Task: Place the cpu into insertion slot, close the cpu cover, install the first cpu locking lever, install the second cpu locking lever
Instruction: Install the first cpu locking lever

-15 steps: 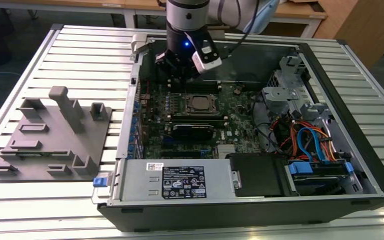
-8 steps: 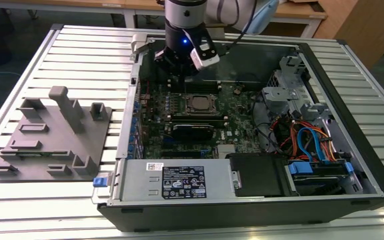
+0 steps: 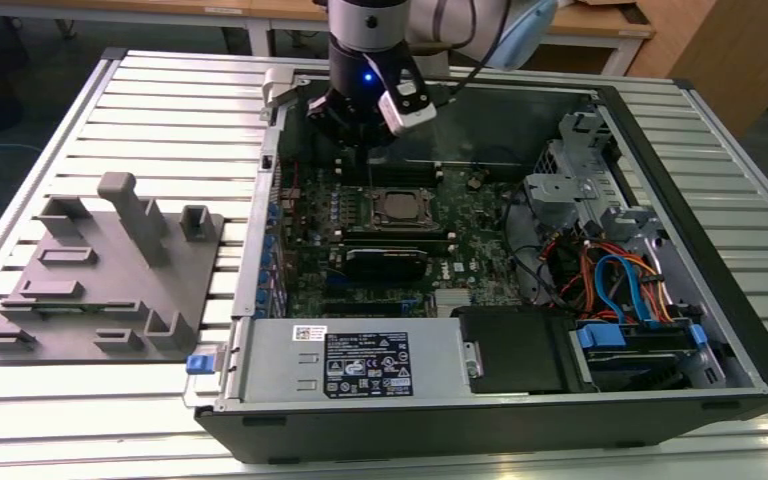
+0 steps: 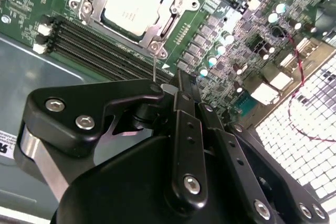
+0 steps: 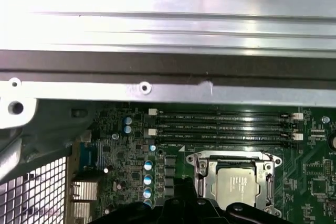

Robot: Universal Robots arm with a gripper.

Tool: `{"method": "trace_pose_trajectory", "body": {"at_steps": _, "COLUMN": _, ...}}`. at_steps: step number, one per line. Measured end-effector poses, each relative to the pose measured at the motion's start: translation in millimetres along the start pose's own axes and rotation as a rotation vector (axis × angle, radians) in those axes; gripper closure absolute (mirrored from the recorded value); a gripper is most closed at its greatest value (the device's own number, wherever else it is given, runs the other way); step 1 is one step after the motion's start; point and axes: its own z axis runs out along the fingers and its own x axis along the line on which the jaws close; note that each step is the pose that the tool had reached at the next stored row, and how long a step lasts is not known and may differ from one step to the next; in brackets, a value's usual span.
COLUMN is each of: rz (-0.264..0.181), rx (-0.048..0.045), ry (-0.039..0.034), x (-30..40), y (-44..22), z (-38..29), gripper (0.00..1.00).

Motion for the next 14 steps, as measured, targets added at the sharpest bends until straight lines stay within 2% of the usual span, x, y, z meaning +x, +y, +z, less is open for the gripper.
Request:
{"method": "trace_pose_trajectory", "body": {"at_steps": 10, "rz": -0.005, "rx": -0.0003, "ry": -0.0008, "x": 0.1, "y": 11.0, "z": 0.8, "gripper": 0.89}}
{"method": "trace_pose_trajectory", "body": {"at_steps": 14, "rz": -0.005, "rx": -0.0003, "ry": -0.0010, "x": -0.1, "y": 12.0, "z": 0.8, "gripper": 0.89}}
